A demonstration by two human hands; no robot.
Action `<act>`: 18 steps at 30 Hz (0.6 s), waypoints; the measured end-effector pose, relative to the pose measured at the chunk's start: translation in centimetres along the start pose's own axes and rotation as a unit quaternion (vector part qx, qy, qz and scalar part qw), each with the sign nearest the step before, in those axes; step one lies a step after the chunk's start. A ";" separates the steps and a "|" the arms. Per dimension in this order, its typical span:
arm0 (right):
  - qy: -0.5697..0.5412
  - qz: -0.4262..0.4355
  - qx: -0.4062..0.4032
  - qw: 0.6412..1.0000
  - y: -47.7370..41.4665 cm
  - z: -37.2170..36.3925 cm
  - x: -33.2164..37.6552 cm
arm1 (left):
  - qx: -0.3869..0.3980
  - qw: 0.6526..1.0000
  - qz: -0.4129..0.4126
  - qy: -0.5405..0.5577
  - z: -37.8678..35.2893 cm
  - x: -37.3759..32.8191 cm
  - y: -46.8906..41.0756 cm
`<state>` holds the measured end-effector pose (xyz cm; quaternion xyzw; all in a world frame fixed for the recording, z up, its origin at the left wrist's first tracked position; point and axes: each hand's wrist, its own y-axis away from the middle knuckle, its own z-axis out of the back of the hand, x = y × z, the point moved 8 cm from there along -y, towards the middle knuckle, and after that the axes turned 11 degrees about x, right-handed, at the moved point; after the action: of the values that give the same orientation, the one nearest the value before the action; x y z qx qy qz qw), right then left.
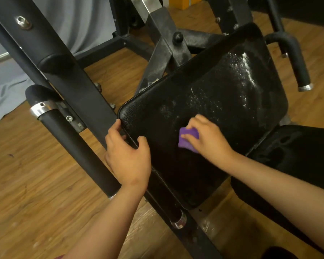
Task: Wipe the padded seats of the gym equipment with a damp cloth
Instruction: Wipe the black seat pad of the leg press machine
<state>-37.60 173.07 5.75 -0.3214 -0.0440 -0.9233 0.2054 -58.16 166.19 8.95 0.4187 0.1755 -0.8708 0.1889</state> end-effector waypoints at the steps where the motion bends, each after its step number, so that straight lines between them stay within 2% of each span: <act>1: -0.009 -0.017 -0.027 0.999 -0.6 1.0 -0.3 | 0.000 1.000 -0.001 -0.003 -0.1 0.0 0.0; 3: -0.028 -0.030 -0.047 0.998 -0.5 0.9 -0.2 | 0.000 1.000 -0.001 -0.008 -0.1 0.0 0.0; 7: -0.032 -0.035 0.005 0.999 -0.4 -0.5 -0.1 | -0.002 1.000 -0.001 -0.008 0.1 -0.1 0.1; 11: -0.036 -0.052 -0.080 0.995 -1.1 2.0 -0.3 | 0.001 1.000 0.000 -0.010 0.0 -0.1 0.0; 12: -0.025 -0.031 -0.061 0.997 -0.4 1.2 0.1 | 0.001 1.000 -0.002 -0.010 0.1 -0.1 0.0; 15: -0.006 0.006 0.080 0.997 1.6 -2.3 -0.2 | 0.002 1.000 -0.005 -0.009 0.1 -0.1 0.0; 16: -0.015 0.004 0.079 0.997 1.5 -1.8 -1.0 | 0.004 1.000 -0.003 -0.008 0.1 -0.1 0.0; 18: -0.045 -0.031 -0.038 0.998 0.3 1.8 -3.4 | 0.004 1.000 -0.002 -0.005 0.1 0.1 0.0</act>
<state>-34.05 174.38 5.11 -0.3690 -0.0282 -0.9147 0.1626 -58.25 166.16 8.91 0.4148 0.1717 -0.8739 0.1863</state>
